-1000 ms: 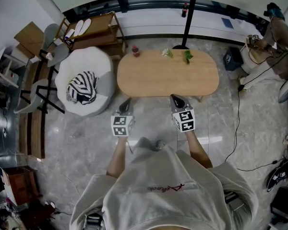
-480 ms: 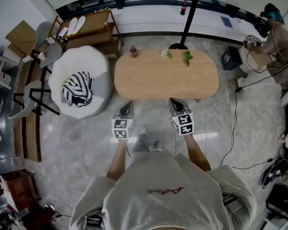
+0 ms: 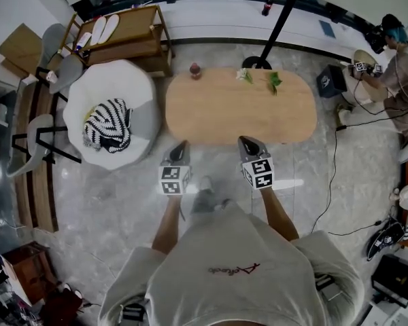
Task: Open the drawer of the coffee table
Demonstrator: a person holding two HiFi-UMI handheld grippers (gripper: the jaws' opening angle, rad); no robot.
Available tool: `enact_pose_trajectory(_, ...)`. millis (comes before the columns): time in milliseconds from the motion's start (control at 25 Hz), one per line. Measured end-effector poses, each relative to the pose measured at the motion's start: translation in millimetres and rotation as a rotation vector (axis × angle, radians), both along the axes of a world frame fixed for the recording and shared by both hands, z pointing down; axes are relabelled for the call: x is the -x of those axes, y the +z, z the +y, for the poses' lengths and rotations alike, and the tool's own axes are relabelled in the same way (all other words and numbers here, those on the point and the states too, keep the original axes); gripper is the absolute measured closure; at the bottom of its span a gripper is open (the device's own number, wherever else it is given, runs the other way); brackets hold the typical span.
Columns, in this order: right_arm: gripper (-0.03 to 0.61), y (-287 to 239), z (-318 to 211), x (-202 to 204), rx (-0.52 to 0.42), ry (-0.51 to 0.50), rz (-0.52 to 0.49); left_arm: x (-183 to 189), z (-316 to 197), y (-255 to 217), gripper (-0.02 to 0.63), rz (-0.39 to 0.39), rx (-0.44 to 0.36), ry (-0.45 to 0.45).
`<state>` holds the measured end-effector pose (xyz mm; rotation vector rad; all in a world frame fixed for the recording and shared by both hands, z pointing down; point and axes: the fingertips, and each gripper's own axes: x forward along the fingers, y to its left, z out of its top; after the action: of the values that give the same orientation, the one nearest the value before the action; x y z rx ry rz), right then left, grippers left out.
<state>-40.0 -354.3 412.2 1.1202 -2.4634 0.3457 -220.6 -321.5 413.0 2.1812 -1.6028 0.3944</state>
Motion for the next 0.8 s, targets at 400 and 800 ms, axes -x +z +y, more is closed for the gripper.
enact_pose_trajectory(400, 0.574, 21, -27, 41, 0.046, 0.021, 0.033, 40, -33, 30, 0.614, 0.030, 0.030, 0.029)
enact_pose_trajectory(800, 0.574, 53, 2, 44, 0.111, -0.027, 0.072, 45, -6, 62, 0.614, 0.058, 0.094, -0.007)
